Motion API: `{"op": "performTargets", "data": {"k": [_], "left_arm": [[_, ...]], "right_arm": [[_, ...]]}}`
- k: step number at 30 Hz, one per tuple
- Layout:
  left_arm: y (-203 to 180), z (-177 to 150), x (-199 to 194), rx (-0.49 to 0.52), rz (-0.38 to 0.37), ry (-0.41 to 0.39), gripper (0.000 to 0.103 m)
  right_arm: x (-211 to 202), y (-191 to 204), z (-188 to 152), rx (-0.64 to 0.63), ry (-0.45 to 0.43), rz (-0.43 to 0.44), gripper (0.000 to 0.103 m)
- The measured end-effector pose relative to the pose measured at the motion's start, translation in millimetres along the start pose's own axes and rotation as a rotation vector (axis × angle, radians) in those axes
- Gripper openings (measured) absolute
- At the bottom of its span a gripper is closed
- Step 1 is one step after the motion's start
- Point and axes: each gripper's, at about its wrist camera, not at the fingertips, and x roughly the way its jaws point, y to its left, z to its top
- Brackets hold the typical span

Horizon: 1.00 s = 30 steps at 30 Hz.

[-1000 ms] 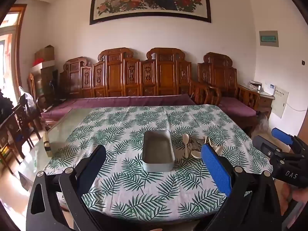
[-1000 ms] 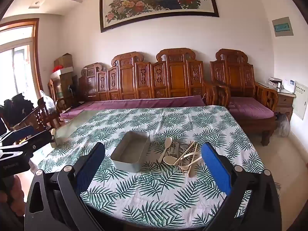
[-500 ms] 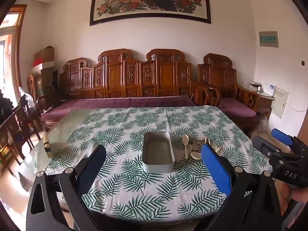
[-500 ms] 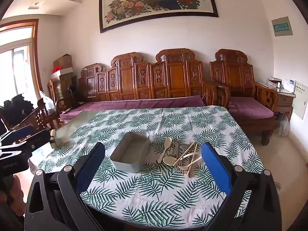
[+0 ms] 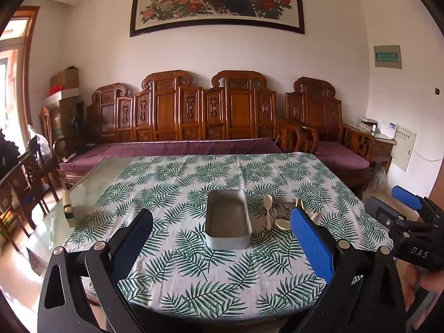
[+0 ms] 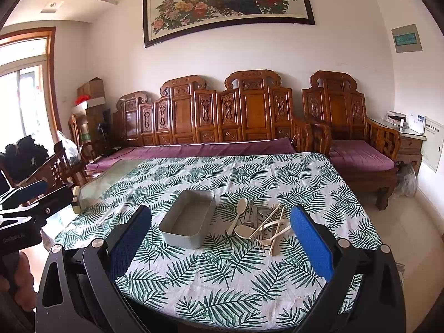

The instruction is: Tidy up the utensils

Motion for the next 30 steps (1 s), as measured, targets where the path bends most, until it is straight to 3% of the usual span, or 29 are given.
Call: {"op": "performTargets", "data": {"k": [30], "left_arm": [[-0.5,4.0,-2.5,0.003,-0.002,-0.007,0.096]], "right_arm": [[-1.7,-0.4,-0.4,-0.003,-0.002,0.0,0.1]]}}
